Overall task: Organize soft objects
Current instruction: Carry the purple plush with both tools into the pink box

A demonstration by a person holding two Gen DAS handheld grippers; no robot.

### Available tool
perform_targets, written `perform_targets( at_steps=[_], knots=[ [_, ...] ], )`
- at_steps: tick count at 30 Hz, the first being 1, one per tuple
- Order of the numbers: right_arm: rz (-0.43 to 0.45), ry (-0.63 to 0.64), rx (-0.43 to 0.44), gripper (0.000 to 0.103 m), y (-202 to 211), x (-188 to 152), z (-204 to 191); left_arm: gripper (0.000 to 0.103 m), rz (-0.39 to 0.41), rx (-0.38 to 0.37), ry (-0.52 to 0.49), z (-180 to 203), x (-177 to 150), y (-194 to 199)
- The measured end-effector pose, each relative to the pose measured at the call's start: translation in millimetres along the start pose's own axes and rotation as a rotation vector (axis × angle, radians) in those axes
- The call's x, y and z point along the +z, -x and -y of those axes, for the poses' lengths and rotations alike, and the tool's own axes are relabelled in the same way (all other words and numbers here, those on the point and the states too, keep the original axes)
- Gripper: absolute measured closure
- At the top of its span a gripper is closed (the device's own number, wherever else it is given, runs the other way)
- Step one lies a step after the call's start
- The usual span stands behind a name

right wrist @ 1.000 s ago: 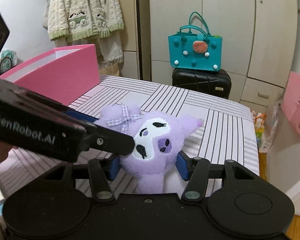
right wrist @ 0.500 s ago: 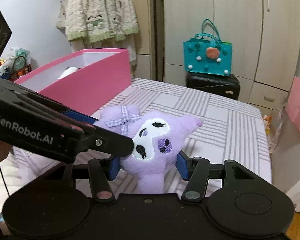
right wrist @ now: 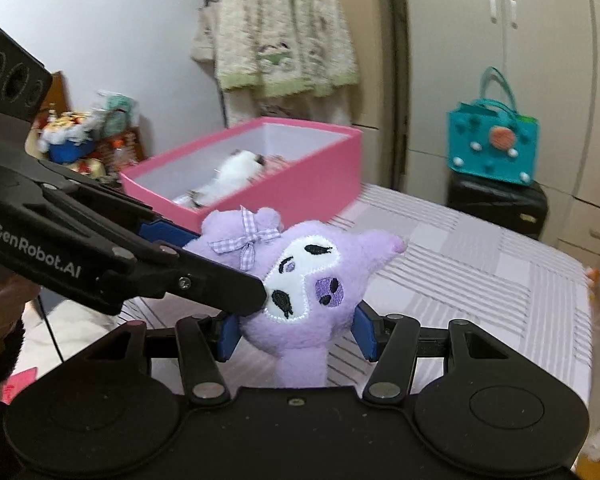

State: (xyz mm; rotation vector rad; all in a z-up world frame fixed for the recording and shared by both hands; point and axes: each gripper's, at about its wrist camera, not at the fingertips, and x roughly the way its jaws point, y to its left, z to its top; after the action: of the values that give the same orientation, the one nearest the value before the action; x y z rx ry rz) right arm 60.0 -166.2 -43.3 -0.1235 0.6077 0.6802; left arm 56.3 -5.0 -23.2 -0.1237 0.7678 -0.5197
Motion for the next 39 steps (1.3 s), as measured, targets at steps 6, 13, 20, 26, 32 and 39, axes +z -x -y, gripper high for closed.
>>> perform_targets(
  at_steps=[6,13,20,26,32,39],
  knots=[
    [0.026,0.067,0.045,0.042,-16.6,31.3,-12.9,0.053,0.043,0.036,0.022,-20.9,13.0,23.8],
    [0.040,0.185,0.079,0.042,-45.9,73.9,-25.1,0.053,0.106,0.068,0.084,-56.4,32.4,37.4],
    [0.029,0.285,0.151,0.042,-96.8,120.7,-22.0,0.053,0.141,0.118,0.170,-102.1,63.1,35.0],
    [-0.019,0.402,0.199,0.042,-147.7,150.6,-23.7,0.053,0.121,0.142,0.256,-147.2,89.0,10.1],
    [-0.079,0.425,0.219,0.043,-193.2,167.3,-18.8,0.051,0.108,0.163,0.359,-189.6,99.2,-14.2],
    [-0.148,0.433,0.230,0.043,-228.7,170.3,-14.7,0.050,0.071,0.182,0.444,-221.9,102.0,-37.2]
  ],
)
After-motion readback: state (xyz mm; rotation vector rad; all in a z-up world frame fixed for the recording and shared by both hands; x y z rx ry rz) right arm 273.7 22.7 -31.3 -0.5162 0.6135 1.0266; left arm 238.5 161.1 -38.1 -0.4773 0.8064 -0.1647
